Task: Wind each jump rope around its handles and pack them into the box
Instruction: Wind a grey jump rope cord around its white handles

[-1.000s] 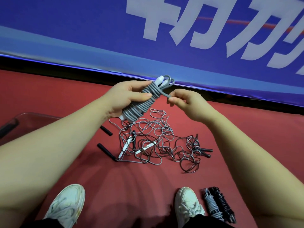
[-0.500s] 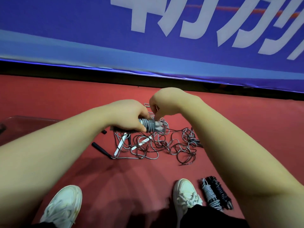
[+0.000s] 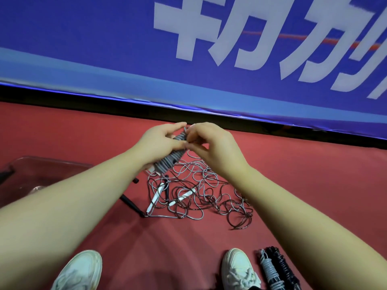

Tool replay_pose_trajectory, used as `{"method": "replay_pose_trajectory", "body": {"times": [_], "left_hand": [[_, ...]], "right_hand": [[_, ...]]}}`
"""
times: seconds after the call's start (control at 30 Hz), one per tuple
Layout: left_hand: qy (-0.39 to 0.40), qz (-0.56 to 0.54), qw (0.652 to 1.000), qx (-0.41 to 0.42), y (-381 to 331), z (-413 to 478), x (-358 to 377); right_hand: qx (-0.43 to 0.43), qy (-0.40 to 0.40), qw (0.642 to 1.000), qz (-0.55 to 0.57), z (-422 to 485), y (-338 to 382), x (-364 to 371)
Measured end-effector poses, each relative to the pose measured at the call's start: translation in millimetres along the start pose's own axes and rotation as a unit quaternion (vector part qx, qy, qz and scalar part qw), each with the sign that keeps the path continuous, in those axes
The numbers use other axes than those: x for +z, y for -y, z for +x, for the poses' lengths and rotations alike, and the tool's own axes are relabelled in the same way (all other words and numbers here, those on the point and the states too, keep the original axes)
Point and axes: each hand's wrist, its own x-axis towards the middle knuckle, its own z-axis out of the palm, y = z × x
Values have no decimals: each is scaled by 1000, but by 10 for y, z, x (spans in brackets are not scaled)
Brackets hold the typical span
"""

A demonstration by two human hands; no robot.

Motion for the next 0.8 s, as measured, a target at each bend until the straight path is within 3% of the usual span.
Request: {"method": "replay_pose_trajectory", "body": {"times": [0.1,0.2,0.27,0.33,0.4,0.43,0.5,0.53,0.67,0.73,0.8], "left_hand": [[-14,-68,996,49,-127,-42,11],[-34,-105,990,85,-186,-65,33],[-48,-105,987,112,-205,-77,43],[-51,-100,984,140,-218,-75,39],[-48,-88,981,167,-214,-70,24],[-48,-80,980,176,-209,-68,20],[-46,-54,980,185,-197,-61,19],[-44,-40,980,188,-189,-59,21],[-75,89,976,183,-148,-41,-4],[-80,191,963,170,-122,-45,-21],[-80,216,959,163,-98,-47,-21]], "right_hand": [[103,-80,975,182,-44,6,4],[183,-138,896,381,-15,33,45],[218,-185,824,489,49,65,59],[275,-224,727,587,133,81,30],[339,-225,640,652,203,57,-45],[362,-203,617,668,221,46,-82],[394,-145,616,667,219,17,-143],[399,-131,635,648,202,-7,-166],[356,-104,784,498,128,-98,-279],[347,-100,790,495,105,-95,-304],[355,-105,744,556,101,-65,-299]]}}
